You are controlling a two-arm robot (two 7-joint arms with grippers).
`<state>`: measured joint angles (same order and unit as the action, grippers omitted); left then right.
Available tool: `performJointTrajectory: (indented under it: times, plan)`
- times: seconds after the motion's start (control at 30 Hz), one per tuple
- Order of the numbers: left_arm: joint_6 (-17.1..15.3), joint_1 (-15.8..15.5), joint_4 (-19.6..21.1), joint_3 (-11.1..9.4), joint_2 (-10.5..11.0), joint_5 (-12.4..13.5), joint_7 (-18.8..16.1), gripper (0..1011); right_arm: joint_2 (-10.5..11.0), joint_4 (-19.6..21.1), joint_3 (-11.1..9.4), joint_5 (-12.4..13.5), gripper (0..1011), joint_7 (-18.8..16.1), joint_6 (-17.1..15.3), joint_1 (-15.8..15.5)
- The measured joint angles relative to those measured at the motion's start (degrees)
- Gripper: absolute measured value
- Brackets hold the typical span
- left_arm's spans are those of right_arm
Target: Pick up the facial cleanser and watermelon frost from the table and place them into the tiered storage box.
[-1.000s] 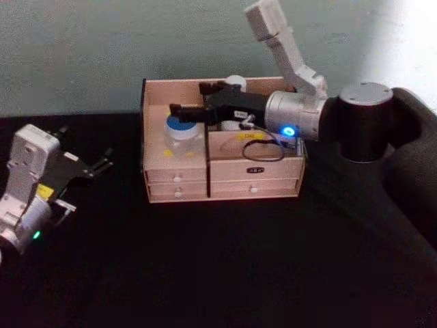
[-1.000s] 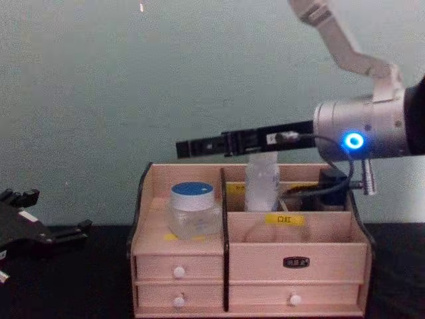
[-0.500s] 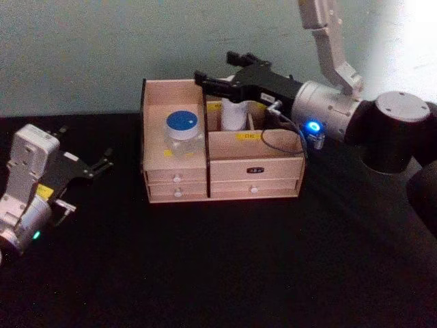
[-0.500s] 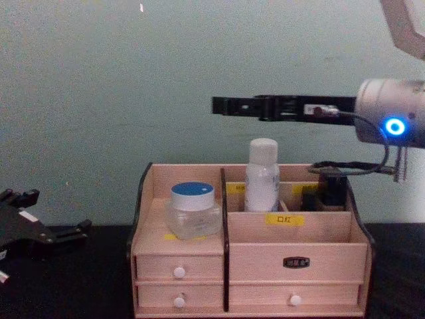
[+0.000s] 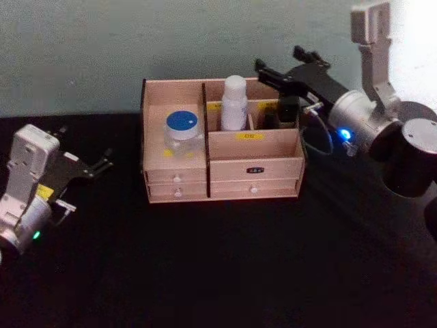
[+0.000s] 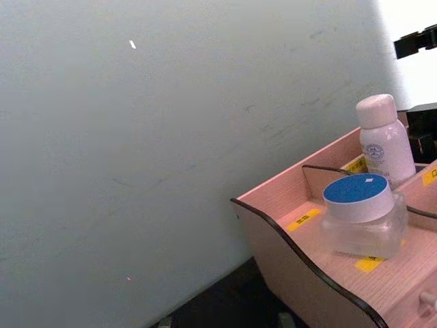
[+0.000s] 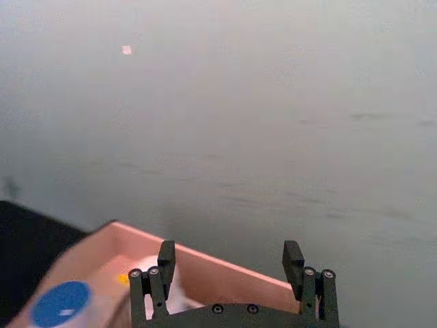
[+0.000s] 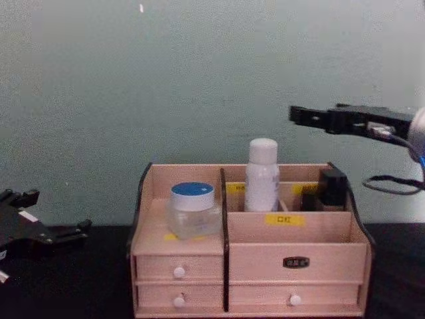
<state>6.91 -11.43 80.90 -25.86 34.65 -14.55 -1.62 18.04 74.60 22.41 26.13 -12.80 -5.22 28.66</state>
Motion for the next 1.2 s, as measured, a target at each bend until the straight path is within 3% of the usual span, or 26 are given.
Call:
performJointTrajectory:
  times: [0.3, 0.53, 0.83, 1.2]
  plan:
    - [0.0, 0.0, 0.0, 0.0, 0.0, 0.0, 0.0, 1001, -0.9, -1.2, -2.6, -4.9, 1003, 7.6, 4.4, -2.8]
    - [0.0, 0.0, 0.0, 0.0, 0.0, 0.0, 0.0, 1001, -1.6, -2.4, -4.5, -6.6, 1003, 11.0, 4.9, -4.3]
    - [0.0, 0.0, 0.0, 0.0, 0.0, 0.0, 0.0, 1001, -2.2, -4.2, -6.1, -7.6, 1002, 11.9, 4.9, -6.0]
    - [0.0, 0.0, 0.0, 0.0, 0.0, 0.0, 0.0, 1001, -3.4, -7.1, -6.4, -9.0, 1003, 11.0, 3.0, -6.5]
